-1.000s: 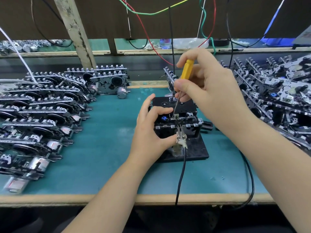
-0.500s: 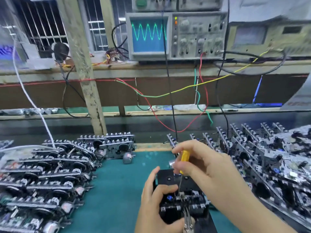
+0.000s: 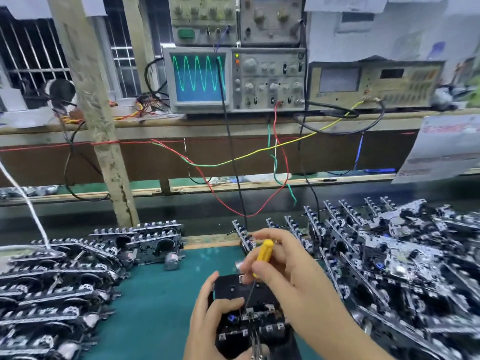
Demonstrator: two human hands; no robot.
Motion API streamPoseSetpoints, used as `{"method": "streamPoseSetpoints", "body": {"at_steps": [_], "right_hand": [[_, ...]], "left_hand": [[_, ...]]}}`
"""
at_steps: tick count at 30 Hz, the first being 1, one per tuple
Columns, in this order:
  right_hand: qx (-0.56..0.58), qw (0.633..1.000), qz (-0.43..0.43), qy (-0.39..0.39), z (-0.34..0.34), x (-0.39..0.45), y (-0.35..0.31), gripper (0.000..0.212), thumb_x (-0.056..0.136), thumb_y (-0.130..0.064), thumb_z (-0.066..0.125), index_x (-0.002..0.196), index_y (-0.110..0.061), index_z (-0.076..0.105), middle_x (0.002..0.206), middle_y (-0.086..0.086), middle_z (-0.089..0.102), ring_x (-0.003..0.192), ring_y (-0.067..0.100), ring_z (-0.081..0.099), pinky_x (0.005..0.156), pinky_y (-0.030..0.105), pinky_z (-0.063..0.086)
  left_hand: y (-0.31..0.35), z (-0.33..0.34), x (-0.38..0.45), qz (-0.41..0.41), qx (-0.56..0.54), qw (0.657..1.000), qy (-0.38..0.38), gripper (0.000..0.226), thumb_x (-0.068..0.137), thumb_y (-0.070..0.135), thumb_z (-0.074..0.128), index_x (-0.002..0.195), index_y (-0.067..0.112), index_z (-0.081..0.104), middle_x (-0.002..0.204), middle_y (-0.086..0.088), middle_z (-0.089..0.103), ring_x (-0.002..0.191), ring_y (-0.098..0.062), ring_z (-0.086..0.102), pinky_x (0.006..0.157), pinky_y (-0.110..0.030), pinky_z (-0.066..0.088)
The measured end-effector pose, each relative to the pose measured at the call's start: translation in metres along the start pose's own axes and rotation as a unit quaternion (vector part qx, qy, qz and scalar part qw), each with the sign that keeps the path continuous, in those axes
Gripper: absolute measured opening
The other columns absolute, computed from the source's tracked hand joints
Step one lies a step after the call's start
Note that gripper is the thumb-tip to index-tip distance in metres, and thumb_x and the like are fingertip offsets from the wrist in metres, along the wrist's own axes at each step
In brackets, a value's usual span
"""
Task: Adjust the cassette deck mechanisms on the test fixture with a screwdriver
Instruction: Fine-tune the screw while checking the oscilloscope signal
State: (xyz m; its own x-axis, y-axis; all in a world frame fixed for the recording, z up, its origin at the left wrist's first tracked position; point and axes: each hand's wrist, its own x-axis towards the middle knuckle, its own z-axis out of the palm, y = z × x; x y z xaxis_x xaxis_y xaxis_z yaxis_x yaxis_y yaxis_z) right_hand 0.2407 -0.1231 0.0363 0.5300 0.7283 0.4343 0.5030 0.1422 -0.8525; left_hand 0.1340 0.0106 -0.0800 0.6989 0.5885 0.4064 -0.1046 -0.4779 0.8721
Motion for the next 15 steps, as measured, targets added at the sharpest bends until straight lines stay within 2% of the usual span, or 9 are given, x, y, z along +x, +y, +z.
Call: {"method": "streamPoseSetpoints", "body": {"at_steps": [2,4,6,7,9,10,12,13,15], "right_hand": [[0.013,0.998,0.003,0.059,-0.010,-0.008,0.003,0.012,0.099,-0.036,0.051,0.106,-0.041,0.059,0.086,-0.002,0.067,0.081,0.012,0.065,0.083,0.037,0.053],[-0.087,0.995,0.023,0.050,-0.020,-0.017,0.013,0.023,0.101,-0.050,0.038,0.097,-0.038,0.057,0.083,-0.008,0.060,0.078,0.005,0.055,0.076,0.030,0.047],[-0.246,0.968,0.043,-0.025,-0.024,-0.024,0.027,0.034,0.097,-0.061,0.031,0.105,-0.039,0.056,0.096,-0.022,0.055,0.100,-0.006,0.047,0.097,0.026,0.036],[-0.299,0.950,0.054,-0.066,-0.023,-0.029,0.034,0.043,0.090,-0.064,0.030,0.115,-0.039,0.055,0.109,-0.026,0.050,0.113,-0.011,0.038,0.112,0.027,0.023],[-0.314,0.938,0.096,-0.110,-0.017,-0.037,0.045,0.050,0.083,-0.063,0.038,0.129,-0.044,0.047,0.125,-0.024,0.040,0.127,-0.008,0.024,0.121,0.032,0.001],[-0.300,0.941,0.113,-0.108,-0.015,-0.041,0.048,0.048,0.085,-0.060,0.044,0.131,-0.047,0.043,0.128,-0.022,0.037,0.129,-0.004,0.021,0.122,0.035,-0.001],[-0.266,0.953,0.120,-0.079,-0.013,-0.048,0.053,0.047,0.084,-0.056,0.049,0.131,-0.052,0.040,0.132,-0.020,0.036,0.133,0.003,0.021,0.121,0.038,0.007],[-0.250,0.959,0.116,-0.070,-0.012,-0.051,0.055,0.048,0.083,-0.056,0.050,0.130,-0.054,0.038,0.132,-0.019,0.037,0.134,0.006,0.023,0.119,0.038,0.013],[-0.212,0.969,0.109,-0.064,-0.012,-0.056,0.058,0.050,0.082,-0.054,0.053,0.128,-0.057,0.035,0.127,-0.020,0.041,0.128,0.008,0.033,0.112,0.035,0.027]], "left_hand": [[0.006,-0.007,0.011,-0.078,-0.057,0.994,-0.045,0.068,0.059,0.004,0.093,0.105,0.046,0.065,0.145,0.013,0.048,0.135,-0.014,0.045,0.096,-0.022,0.042],[0.014,-0.010,0.021,-0.122,-0.105,0.986,-0.047,0.061,0.044,0.001,0.082,0.093,0.034,0.066,0.143,-0.005,0.049,0.128,-0.024,0.048,0.092,-0.030,0.036],[0.024,-0.003,0.029,-0.154,-0.157,0.975,-0.022,0.059,0.042,0.004,0.074,0.095,0.028,0.064,0.137,-0.009,0.049,0.124,-0.026,0.049,0.091,-0.032,0.033],[0.025,0.004,0.032,-0.168,-0.153,0.974,-0.002,0.060,0.045,0.001,0.079,0.096,0.027,0.064,0.136,-0.008,0.048,0.122,-0.025,0.048,0.091,-0.031,0.033],[0.027,-0.001,0.031,-0.154,-0.142,0.978,-0.001,0.047,0.069,-0.009,0.076,0.095,0.027,0.064,0.140,-0.012,0.049,0.124,-0.028,0.048,0.093,-0.033,0.034],[0.021,-0.008,0.027,-0.134,-0.137,0.981,-0.027,0.046,0.075,-0.012,0.071,0.101,0.026,0.065,0.144,-0.014,0.048,0.127,-0.027,0.047,0.096,-0.032,0.035],[0.016,-0.011,0.020,-0.087,-0.070,0.991,-0.073,0.061,0.066,0.012,0.085,0.121,0.027,0.062,0.149,-0.009,0.041,0.135,-0.021,0.040,0.103,-0.022,0.034],[0.016,-0.009,0.017,-0.038,-0.023,0.995,-0.091,0.068,0.057,0.029,0.089,0.120,0.033,0.064,0.150,-0.007,0.038,0.138,-0.020,0.036,0.105,-0.015,0.032],[0.014,-0.003,0.006,0.055,0.074,0.994,-0.063,0.053,0.054,0.044,0.080,0.105,0.053,0.069,0.152,-0.005,0.040,0.138,-0.017,0.042,0.107,-0.012,0.031]]}}
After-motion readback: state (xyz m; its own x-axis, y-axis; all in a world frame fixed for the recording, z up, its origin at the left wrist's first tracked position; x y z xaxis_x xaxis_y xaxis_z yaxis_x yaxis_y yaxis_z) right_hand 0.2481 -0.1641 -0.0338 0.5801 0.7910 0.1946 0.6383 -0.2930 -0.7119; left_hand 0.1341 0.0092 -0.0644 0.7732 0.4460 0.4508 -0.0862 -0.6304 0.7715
